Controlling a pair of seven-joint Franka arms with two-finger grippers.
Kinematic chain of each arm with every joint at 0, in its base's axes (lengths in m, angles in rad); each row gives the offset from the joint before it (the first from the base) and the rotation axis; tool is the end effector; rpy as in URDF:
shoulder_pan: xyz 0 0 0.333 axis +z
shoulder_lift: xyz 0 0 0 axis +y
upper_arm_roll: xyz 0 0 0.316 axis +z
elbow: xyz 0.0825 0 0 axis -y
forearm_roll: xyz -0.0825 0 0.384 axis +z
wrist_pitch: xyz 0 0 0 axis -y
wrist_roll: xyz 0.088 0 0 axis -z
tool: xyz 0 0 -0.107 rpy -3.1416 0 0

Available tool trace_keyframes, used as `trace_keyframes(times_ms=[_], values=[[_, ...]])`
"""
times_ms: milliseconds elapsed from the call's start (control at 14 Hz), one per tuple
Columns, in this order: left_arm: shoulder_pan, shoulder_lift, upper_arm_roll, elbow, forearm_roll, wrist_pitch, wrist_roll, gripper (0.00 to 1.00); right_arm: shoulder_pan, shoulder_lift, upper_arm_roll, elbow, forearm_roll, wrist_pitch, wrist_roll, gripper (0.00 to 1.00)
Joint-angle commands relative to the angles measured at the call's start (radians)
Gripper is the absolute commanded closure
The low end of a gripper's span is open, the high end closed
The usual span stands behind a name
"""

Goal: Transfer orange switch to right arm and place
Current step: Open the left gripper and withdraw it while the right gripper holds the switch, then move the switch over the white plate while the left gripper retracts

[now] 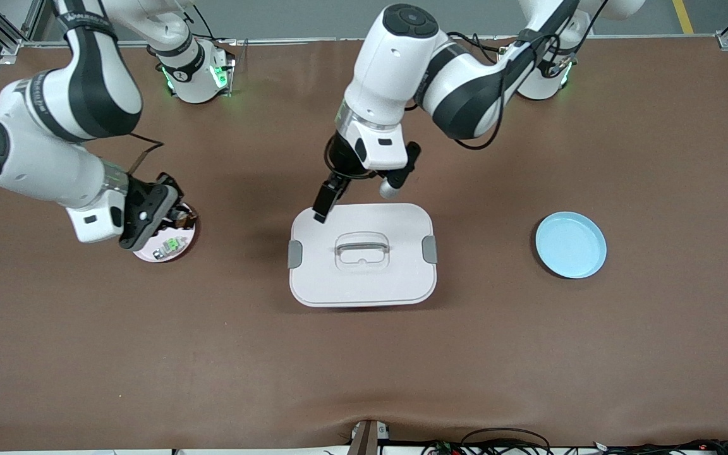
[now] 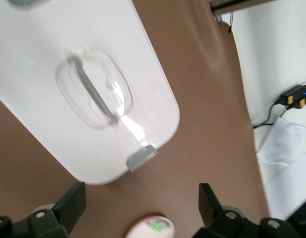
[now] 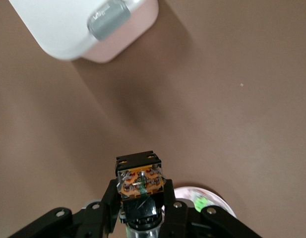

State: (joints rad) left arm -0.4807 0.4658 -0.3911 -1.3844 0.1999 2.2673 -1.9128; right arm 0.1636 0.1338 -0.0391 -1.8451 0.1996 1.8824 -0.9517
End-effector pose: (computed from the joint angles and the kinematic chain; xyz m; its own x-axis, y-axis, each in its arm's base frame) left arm 0.5146 -0.5137 0.5089 0.5383 0.8333 -0.1258 0.7904 -0.4474 0.4183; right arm 0.5805 0.0884 0.4449 0.5402 0.8372 0.0851 0.8342 -0.5194 -0.1853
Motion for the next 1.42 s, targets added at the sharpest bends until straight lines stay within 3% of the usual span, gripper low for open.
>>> trace_keyframes(times_ms=[0, 214, 427, 641, 855, 1353], values=[[0.048, -0.059, 0.000, -0.012, 0.015, -0.133, 0.206, 0.00, -0.064, -0.019, 0.013, -0.026, -0.087, -0.008, -0.099, 1.00], [0.123, -0.085, -0.003, -0.009, 0.003, -0.257, 0.430, 0.00, -0.092, -0.019, 0.013, -0.061, -0.153, 0.021, -0.139, 1.00], [0.197, -0.111, -0.008, -0.009, 0.001, -0.360, 0.610, 0.00, -0.104, -0.019, 0.013, -0.156, -0.189, 0.182, -0.255, 1.00], [0.296, -0.122, -0.008, -0.007, -0.001, -0.385, 0.826, 0.00, -0.116, -0.016, 0.012, -0.229, -0.196, 0.305, -0.311, 1.00], [0.440, -0.122, -0.009, -0.005, -0.118, -0.387, 1.026, 0.00, -0.138, 0.004, 0.012, -0.272, -0.253, 0.411, -0.344, 1.00], [0.507, -0.122, 0.001, -0.010, -0.079, -0.465, 1.211, 0.00, -0.205, 0.035, 0.012, -0.397, -0.276, 0.632, -0.441, 1.00]])
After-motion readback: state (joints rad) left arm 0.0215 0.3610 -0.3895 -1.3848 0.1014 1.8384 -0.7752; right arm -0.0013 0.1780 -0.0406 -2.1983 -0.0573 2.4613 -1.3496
